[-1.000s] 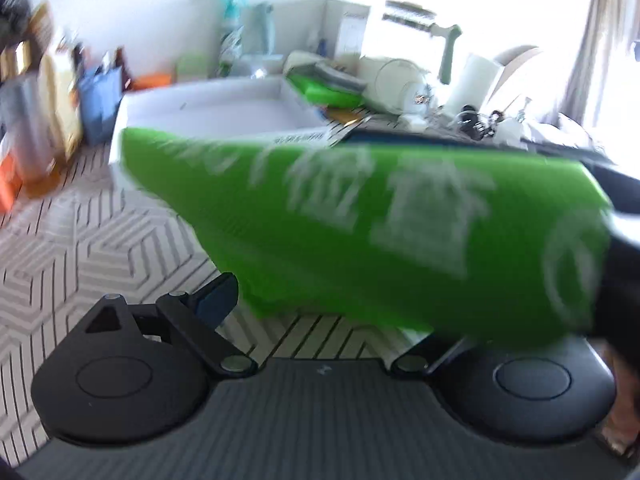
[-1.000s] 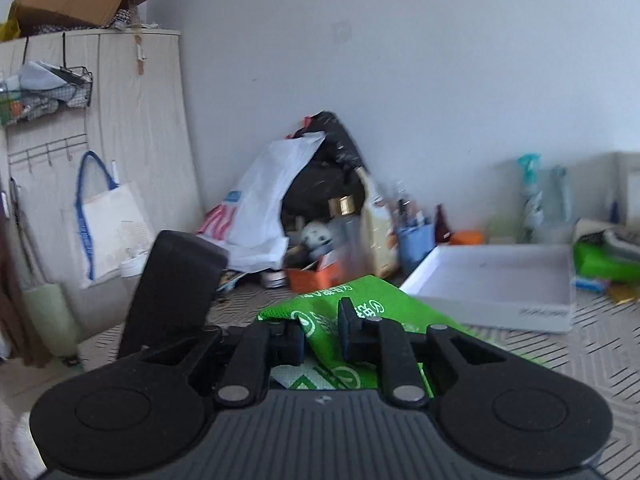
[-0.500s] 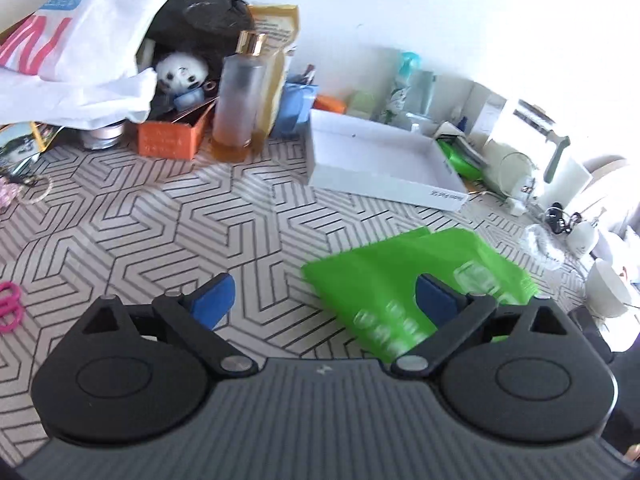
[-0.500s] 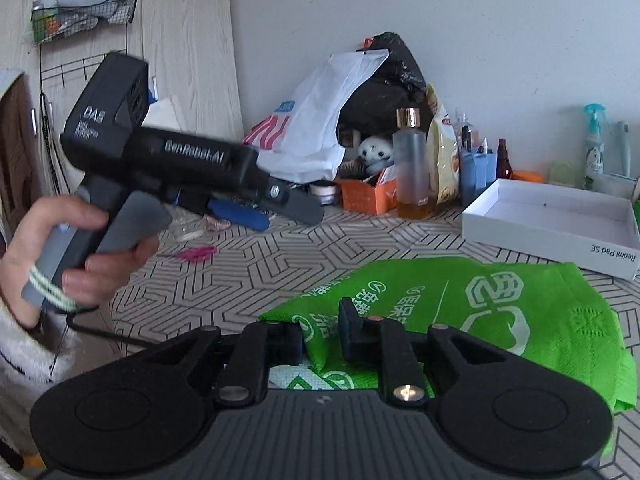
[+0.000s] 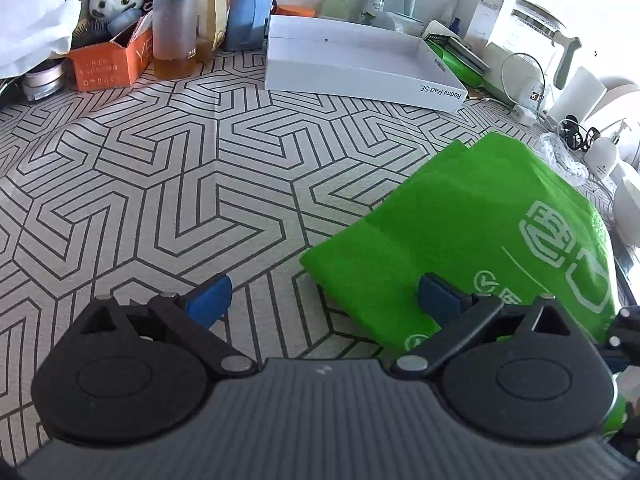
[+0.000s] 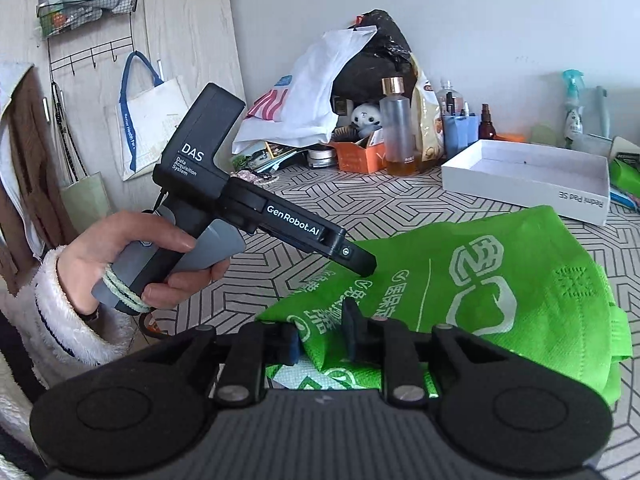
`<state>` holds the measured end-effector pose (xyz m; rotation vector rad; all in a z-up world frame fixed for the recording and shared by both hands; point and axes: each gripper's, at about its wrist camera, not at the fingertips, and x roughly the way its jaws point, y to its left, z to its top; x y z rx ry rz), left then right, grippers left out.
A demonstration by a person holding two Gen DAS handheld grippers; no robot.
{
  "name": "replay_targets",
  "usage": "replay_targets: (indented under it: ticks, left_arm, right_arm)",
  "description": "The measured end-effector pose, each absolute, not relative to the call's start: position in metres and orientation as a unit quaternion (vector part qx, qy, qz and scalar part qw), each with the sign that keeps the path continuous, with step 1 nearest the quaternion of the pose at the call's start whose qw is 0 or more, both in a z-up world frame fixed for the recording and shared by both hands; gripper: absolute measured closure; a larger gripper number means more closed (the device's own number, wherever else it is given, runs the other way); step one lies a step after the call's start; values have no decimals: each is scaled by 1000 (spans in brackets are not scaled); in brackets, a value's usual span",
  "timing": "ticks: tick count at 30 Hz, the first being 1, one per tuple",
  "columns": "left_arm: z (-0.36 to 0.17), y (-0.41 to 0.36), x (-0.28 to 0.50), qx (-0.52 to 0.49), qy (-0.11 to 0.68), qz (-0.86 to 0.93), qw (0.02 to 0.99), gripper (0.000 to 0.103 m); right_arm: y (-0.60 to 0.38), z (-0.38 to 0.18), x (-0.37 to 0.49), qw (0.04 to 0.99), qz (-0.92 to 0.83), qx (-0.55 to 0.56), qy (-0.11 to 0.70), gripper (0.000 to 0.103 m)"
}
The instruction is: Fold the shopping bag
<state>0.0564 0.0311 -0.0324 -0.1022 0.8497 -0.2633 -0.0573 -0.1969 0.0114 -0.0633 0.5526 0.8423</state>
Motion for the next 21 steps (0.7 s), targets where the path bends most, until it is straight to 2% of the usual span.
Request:
replay_targets:
  ticks: [3,9,21]
  left_arm:
    - [-34,24,57,-46,415,-135,899,0]
    - [-37,11,57,-16,416,-134,899,0]
    - [-21,-15,44,53,386,-142,910,1]
  right_arm:
    - [-201,13,-59,882,387,-44,265,64]
    - [-206,11,-63,874,371,-58,309,64]
    - [-212,4,-39,881,350,-32,316,62]
